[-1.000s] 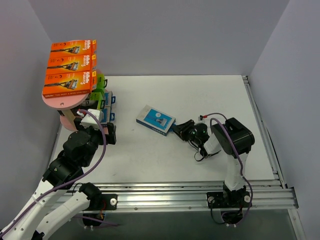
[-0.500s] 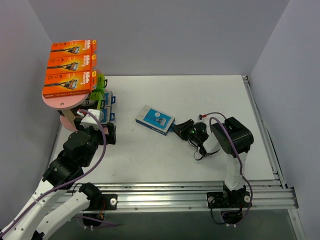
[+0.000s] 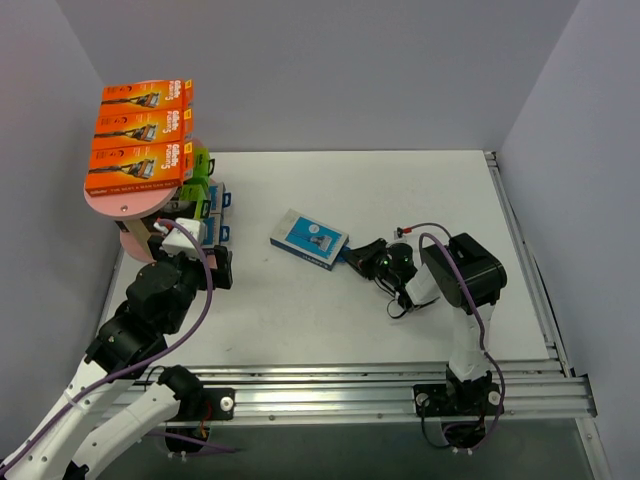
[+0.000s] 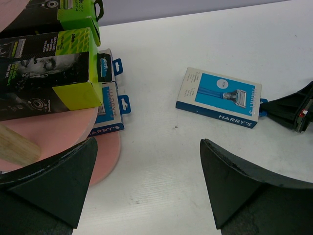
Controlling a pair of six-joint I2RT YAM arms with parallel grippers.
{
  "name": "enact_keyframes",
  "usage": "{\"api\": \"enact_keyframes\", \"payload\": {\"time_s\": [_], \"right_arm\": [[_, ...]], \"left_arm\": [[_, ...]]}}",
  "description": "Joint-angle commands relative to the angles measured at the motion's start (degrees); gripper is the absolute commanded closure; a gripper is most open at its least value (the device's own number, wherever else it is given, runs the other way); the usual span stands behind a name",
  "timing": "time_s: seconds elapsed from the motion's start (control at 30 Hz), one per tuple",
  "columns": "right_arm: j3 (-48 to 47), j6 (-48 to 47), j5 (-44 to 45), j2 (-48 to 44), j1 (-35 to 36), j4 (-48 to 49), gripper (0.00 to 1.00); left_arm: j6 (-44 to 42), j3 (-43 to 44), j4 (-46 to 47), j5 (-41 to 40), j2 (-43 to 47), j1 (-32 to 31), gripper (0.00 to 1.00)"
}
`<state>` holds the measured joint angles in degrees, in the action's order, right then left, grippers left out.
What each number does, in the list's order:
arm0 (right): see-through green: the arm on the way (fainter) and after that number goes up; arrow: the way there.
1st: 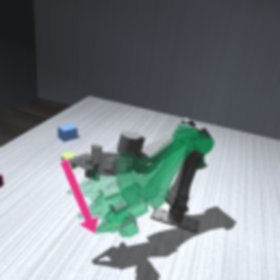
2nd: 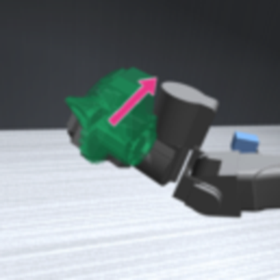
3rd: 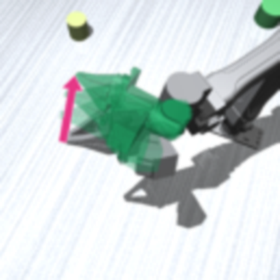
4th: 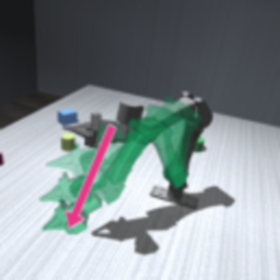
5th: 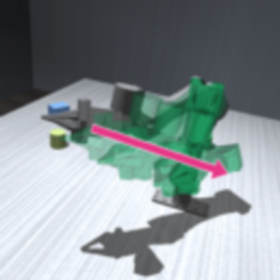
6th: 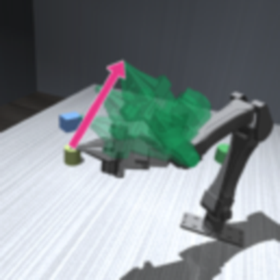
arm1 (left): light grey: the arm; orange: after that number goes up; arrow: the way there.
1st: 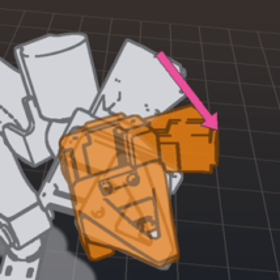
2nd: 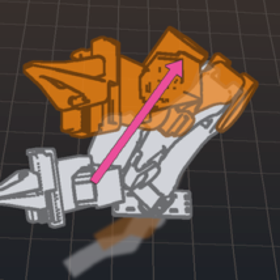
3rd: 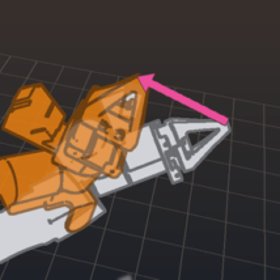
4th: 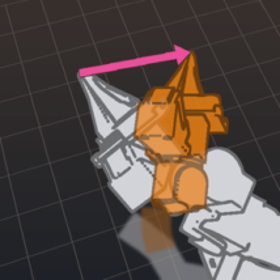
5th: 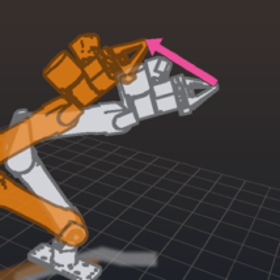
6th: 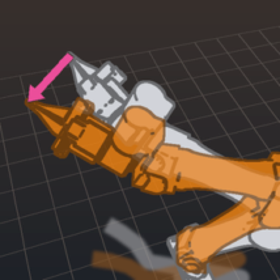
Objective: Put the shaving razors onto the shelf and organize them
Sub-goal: Grab a shaving razor with the right arm
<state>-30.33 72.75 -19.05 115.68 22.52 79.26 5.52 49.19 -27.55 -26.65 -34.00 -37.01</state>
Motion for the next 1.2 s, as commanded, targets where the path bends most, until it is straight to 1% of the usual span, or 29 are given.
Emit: {"api": "enact_keyframes", "payload": {"time_s": [0.0, 0.07, 0.27, 0.43, 0.63, 0.9, 1.07, 1.17], "right_arm": [[-1.14, -0.94, -0.99, 0.95, -0.11, 14.33, 0.97], [-1.49, -0.68, -1.43, 0.87, -0.11, 14.95, 1.00], [-2.28, -0.07, -2.83, 0.43, -0.11, 17.14, 1.00], [-4.56, 1.69, -6.00, 0.69, 0.59, 17.94, 1.00], [-7.55, 6.08, -7.23, 0.51, 1.64, 18.21, 1.00], [-12.12, 10.22, -4.16, -0.19, 4.63, 15.92, 1.00], [-16.51, 7.85, -4.33, -2.30, 5.86, 9.95, 1.00], [-19.24, 7.32, -5.38, -2.74, 6.22, 9.86, 1.00]], "left_arm": [[0.46, 0.64, 2.50, -0.59, -0.02, -0.16, 0.05], [0.46, 0.64, 2.59, -0.59, -0.02, -0.16, 0.05], [0.46, 0.82, 2.50, -0.33, -0.02, -0.08, 0.05], [0.46, 0.82, 2.50, -0.42, 0.25, -0.16, 0.05], [0.46, 0.82, 2.41, -0.86, 0.34, -0.08, 0.05], [0.54, 0.82, 2.24, -1.38, 0.69, -0.16, 0.05], [0.55, 0.82, 2.06, -1.73, 0.86, -0.16, 0.05], [0.55, 0.82, 2.06, -1.91, 1.04, -0.16, 0.05]]}}
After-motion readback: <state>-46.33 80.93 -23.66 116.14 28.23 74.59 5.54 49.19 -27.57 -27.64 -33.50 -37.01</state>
